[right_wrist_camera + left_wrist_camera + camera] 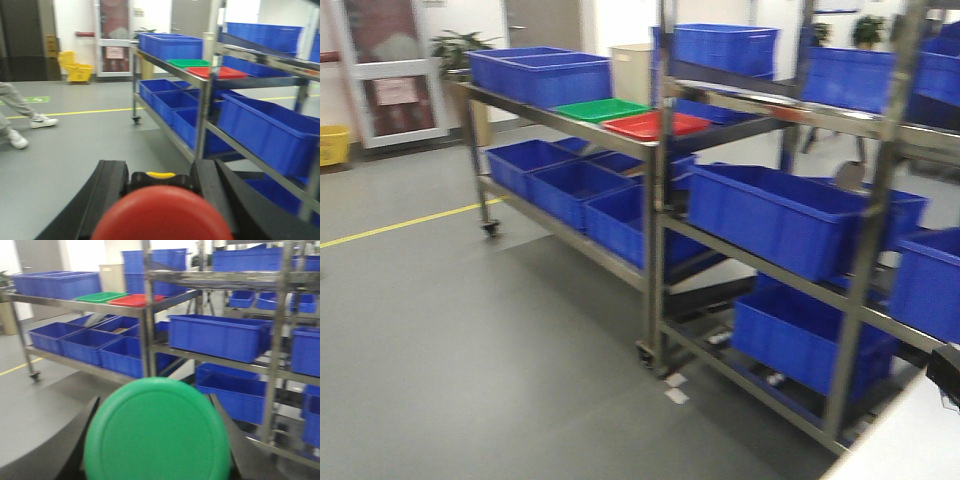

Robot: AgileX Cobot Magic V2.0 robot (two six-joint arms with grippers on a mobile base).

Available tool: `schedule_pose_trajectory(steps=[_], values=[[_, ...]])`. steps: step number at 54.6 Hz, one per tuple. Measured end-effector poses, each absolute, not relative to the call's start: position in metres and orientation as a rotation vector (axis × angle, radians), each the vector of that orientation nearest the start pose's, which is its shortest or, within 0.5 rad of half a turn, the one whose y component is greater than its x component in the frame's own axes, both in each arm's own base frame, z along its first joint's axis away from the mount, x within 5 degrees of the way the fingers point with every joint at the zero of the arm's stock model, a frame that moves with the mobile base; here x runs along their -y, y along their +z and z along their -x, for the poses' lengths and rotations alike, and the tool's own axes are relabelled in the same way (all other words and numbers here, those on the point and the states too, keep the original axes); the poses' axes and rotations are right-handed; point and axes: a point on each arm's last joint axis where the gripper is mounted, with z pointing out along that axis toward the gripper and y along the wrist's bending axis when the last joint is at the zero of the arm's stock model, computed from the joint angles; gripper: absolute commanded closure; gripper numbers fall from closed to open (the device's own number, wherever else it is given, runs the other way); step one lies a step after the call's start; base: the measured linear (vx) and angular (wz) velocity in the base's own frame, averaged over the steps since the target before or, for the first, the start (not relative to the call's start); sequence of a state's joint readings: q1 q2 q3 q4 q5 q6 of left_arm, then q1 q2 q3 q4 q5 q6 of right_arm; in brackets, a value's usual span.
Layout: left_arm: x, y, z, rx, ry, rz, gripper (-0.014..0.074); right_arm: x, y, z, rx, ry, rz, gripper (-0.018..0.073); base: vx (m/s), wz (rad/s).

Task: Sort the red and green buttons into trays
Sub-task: 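Drive the base away from the table past the shelves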

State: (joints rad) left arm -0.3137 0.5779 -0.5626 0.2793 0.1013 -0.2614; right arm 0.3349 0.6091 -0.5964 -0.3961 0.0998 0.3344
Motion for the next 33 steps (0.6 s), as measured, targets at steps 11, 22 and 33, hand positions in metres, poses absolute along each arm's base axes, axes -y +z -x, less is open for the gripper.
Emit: schedule_pose_trajectory(steps=[11,22,33], values=[[0.0358,0.3471,-0.1188,-1.582,-0.209,-0.242,0.0596,-0.0393,0.3551,-0.1238,-1.566,0.184,0.283,0.0568,0.18,0.66],[0.0358,0.3471,-0.1188,-1.582,-0.209,-0.242,0.0596,-0.0393,0.3551,-0.1238,-1.566,0.184,0.283,0.0568,0.19,0.64],[0.0359,0.3472,-0.1187,-1.581,-0.209,-0.242,0.0596,-0.0393,0.3551,-0.1238,-1.566,0.184,0.283,0.0568,0.21,0.57]])
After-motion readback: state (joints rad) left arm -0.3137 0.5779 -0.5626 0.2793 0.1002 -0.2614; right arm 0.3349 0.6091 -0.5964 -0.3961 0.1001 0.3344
